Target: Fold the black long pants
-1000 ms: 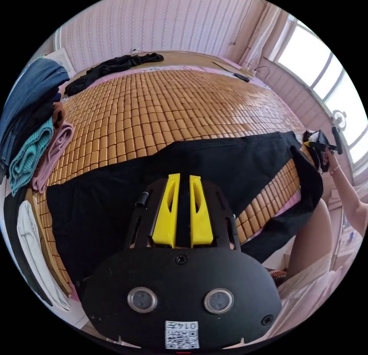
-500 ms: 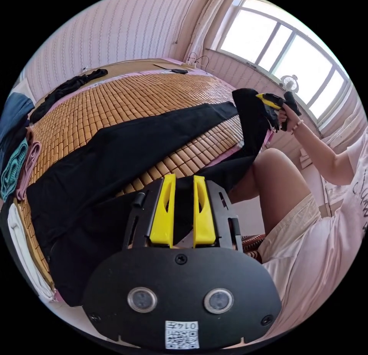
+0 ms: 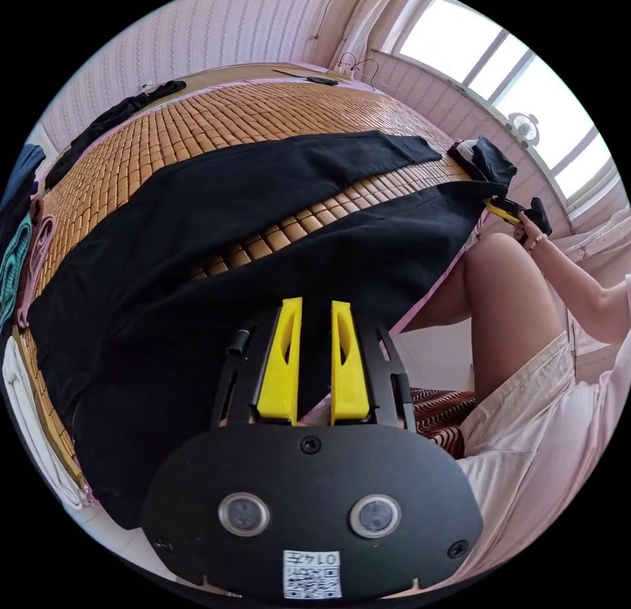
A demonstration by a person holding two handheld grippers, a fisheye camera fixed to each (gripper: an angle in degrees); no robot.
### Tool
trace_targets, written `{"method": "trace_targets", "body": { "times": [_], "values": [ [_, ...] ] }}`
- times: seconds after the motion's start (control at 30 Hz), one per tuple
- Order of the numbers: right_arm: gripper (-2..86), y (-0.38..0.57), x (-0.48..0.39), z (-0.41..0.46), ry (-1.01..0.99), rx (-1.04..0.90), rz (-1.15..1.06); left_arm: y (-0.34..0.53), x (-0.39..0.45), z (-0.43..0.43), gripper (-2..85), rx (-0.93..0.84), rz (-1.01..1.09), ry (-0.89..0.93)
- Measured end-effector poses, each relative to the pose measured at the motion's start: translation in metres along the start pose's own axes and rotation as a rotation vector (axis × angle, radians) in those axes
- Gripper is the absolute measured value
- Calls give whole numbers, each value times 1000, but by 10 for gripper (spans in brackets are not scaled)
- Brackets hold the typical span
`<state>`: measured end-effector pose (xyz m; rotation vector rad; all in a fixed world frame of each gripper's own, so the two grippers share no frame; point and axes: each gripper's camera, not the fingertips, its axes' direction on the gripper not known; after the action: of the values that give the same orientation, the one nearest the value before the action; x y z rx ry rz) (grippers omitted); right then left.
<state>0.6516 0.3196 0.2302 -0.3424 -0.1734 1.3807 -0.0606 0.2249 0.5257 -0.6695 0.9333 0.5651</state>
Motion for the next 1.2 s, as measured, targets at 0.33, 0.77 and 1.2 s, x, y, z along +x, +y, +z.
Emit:
{"method": "trace_targets", "body": {
  "times": [0.33,0.77,1.2],
  "values": [
    [-3,-12,-32,21,199,33,-120,24,-14,-27,35,34,-26,-78],
    [-3,119,-154,224,671,-235,-681,188,-155,-185,5,286,-636,-407],
    [-4,156,-110,322,645,-326,-604,358,-274,-213,180,262,-1138,-249]
  ]
}}
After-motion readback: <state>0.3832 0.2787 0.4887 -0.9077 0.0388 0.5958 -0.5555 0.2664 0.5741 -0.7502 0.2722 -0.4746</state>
